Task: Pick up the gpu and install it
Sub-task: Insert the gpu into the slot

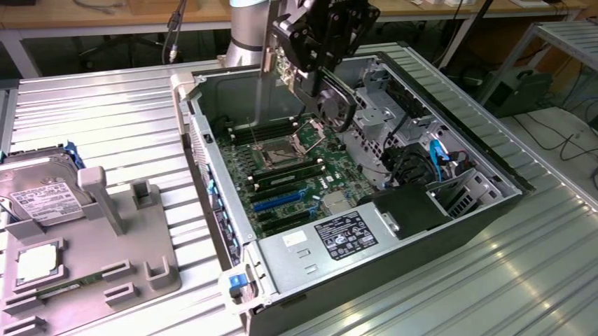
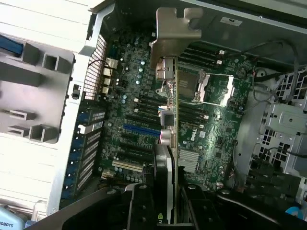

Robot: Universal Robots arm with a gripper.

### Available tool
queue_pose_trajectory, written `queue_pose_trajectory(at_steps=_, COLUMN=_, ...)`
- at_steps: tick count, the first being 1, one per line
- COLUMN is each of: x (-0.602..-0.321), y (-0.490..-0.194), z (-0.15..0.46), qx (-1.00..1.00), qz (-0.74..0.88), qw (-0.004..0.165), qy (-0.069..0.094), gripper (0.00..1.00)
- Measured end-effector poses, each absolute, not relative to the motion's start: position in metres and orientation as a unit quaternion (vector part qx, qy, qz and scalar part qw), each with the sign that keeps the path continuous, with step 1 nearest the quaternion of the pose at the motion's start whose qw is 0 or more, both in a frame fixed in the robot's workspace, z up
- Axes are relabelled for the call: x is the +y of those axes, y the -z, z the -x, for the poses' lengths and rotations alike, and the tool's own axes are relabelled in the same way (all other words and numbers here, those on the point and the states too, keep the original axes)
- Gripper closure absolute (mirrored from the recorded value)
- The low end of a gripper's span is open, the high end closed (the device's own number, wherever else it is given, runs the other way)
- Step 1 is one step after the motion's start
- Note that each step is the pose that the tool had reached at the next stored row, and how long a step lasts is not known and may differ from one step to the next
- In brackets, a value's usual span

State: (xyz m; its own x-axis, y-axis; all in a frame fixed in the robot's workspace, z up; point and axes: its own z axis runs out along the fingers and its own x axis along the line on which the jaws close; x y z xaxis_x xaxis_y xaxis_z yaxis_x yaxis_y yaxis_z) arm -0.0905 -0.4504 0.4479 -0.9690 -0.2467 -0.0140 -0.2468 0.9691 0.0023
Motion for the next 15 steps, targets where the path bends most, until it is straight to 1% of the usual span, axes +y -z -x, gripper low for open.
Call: queue_pose_trajectory(at_steps=15, x=-0.4507, y=-0.4477, z=0.0920, qx=0.980, qz=0.200, qw=0.007, qy=-0.002, gripper=0.72)
